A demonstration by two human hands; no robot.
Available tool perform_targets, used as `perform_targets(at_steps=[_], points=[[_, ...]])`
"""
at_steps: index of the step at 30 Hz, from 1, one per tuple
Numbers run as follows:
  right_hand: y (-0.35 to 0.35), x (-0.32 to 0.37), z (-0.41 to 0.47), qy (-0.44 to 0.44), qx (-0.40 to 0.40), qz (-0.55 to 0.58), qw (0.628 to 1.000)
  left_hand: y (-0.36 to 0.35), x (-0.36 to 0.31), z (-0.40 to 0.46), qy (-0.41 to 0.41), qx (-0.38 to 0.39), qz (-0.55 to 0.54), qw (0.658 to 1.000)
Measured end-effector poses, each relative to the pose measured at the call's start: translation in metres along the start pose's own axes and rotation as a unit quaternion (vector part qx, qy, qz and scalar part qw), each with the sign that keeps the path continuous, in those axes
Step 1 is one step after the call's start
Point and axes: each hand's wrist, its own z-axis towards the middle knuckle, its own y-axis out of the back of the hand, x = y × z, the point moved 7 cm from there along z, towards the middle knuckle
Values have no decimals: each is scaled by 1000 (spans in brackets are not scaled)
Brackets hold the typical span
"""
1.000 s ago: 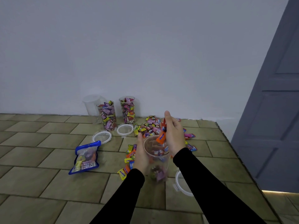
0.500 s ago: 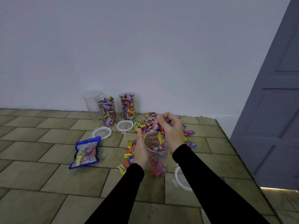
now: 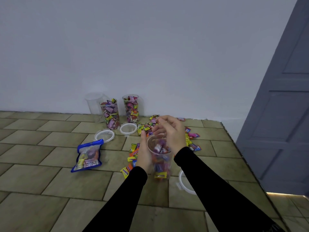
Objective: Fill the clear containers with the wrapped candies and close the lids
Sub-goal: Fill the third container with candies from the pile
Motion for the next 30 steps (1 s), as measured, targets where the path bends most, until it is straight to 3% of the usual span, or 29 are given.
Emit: perform_targets(at_steps=[7,11,14,22,30], points=[[6,12,23,-48,1,33,998,7,6,4,53,4,45,998],[10,3,49,-73,9,-33,997,15,-4,11,22,0,28,999],[14,-17,66,-97,8,-76,992,30,-17,24,-7,-51,126,991],[15,-93,116,-95,46,-287,952,55,-26,73,-35,-98,410,906],[2,-134,176,-45,108,-481,869,47,-9,142,-75,-85,624,774]])
